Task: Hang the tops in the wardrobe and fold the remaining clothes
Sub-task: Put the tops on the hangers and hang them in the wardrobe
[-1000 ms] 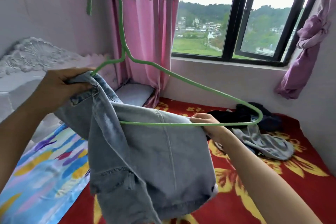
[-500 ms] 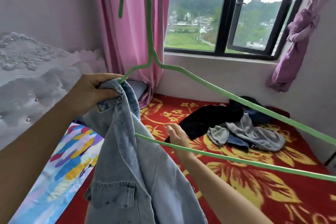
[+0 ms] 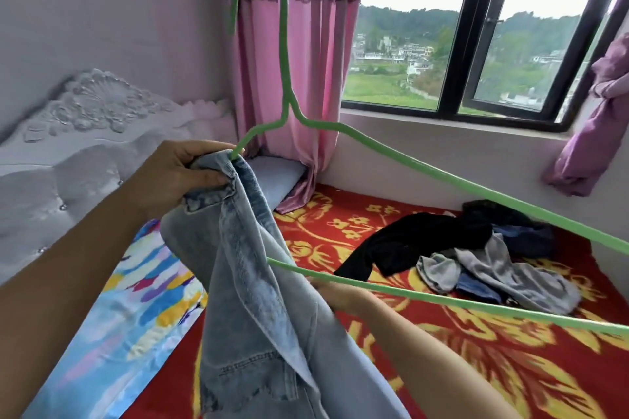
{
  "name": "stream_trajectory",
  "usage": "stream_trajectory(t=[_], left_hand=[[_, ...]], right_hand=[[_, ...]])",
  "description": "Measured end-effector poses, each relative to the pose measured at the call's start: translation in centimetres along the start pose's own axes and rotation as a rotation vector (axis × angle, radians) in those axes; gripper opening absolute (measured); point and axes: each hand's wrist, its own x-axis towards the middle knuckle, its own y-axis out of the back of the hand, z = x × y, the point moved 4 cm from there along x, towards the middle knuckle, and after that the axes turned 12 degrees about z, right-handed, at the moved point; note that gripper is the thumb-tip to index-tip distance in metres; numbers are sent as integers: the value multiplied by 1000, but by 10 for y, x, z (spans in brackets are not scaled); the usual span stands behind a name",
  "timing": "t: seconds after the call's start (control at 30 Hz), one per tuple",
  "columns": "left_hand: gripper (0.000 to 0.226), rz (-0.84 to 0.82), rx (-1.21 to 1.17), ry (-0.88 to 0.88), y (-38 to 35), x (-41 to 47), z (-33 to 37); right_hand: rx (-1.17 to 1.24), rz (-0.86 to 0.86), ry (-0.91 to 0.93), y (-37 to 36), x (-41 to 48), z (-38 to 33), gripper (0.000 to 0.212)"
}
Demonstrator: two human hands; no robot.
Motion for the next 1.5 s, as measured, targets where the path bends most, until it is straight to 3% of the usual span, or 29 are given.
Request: stream_trajectory(t=[0.07, 0.13, 0.17, 0.23, 0.33, 0.57, 0.7, 0.77, 0.9, 1.03, 1.2, 1.3, 1.4, 1.5], left_hand=[[24, 60, 46, 25, 17, -7, -8], [67, 139, 161, 26, 29, -11, -23], [78, 146, 200, 41, 31, -14, -29], [81, 148, 239, 44, 28, -17, -35], [67, 178, 205, 41, 21, -13, -36], [67, 260, 93, 16, 29, 4, -45], [68, 265, 41, 26, 29, 5, -51], [66, 262, 31, 43, 29, 4, -54], [70, 198, 139, 27, 33, 0, -59], [80, 35, 294, -79, 19, -10, -55], [55, 114, 352, -83, 10, -12, -80], [71, 174, 443, -174, 9, -14, -82], [37, 281, 720, -415, 3, -16, -75], [48, 321, 996, -747, -16, -24, -69]], right_hand=[[1, 278, 25, 47, -12, -7, 30], [43, 559, 95, 98, -28, -25, 41], [35, 621, 155, 119, -34, -34, 43], [-53, 644, 240, 142, -42, -56, 45], [-68, 559, 216, 152, -60, -63, 48], [-514, -4, 21, 115, -87, 6, 29], [-593, -7, -102, 120, -95, 32, 26], [-518, 115, -94, 129, -94, 36, 34], [-91, 678, 19, 169, -99, 34, 39], [-163, 1018, 86, 209, -111, -10, 36], [-537, 1061, 40, 227, -120, -61, 25], [-676, 1084, -7, 231, -124, -71, 33], [-746, 1142, 10, 232, -124, -82, 34], [-779, 1190, 42, 229, -125, -97, 33]])
